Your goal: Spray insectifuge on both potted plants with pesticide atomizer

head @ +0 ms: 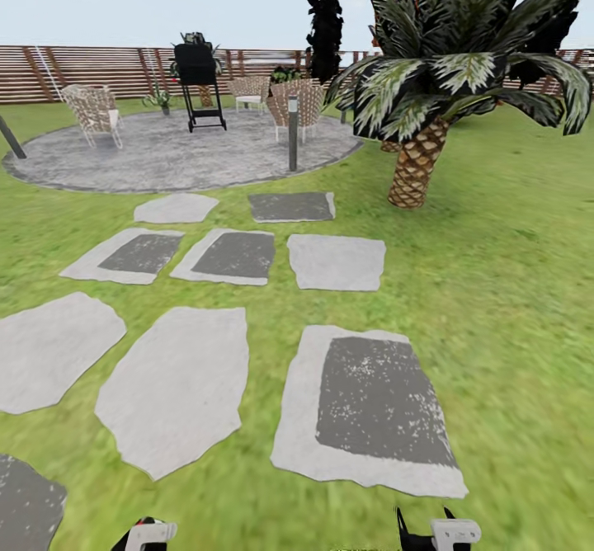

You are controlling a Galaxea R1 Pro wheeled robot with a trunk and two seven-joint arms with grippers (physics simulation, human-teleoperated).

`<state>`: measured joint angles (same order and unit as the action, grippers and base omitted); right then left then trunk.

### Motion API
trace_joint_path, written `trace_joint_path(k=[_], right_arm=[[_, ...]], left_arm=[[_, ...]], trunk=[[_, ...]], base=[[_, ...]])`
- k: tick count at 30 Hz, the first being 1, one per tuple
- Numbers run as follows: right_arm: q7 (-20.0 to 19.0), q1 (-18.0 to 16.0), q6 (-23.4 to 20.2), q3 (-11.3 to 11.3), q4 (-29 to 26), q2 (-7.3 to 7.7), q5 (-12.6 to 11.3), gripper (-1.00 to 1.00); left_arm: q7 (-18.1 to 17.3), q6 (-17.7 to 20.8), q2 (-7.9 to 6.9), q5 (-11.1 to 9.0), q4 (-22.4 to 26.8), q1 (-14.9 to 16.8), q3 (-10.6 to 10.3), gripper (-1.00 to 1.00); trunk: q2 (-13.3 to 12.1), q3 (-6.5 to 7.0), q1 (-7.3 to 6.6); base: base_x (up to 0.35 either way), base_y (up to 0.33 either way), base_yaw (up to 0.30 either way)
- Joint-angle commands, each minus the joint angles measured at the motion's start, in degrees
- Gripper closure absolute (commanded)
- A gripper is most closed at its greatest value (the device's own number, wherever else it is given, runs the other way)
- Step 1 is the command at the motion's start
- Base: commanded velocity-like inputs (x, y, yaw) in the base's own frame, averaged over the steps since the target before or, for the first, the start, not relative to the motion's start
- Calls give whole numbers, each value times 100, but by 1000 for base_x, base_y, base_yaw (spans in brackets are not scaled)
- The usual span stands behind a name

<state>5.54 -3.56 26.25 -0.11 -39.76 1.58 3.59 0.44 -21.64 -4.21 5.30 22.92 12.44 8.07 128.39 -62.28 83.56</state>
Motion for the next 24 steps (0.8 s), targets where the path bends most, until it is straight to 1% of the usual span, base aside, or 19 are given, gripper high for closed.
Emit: trace_joint_path(k=[1,7,10,17,24], right_arm=[[34,-4,11,3,4,0,38,-100],[42,-4,11,-2,6,-1,36,-100],[43,-4,11,-5,8,-1,34,-100],[43,-4,11,-6,12,-7,37,-100],[43,-4,11,-6,12,-8,30,-100]], left_arm=[[3,-22,8,57,-1,-7,31,100],[1,-21,16,60,2,-24,28,100],[-3,-24,17,59,8,-23,26,100],[-8,-22,17,67,2,-23,20,100],[-8,-16,20,76,-5,-26,19,100]], trunk=[[1,-4,-1],[1,-4,-1],[1,-4,-1],[1,-4,-1],[1,-4,-1]], base=[[0,0,-270],[0,0,-270],[-143,52,-271],[-279,115,-271],[-310,161,-273]])
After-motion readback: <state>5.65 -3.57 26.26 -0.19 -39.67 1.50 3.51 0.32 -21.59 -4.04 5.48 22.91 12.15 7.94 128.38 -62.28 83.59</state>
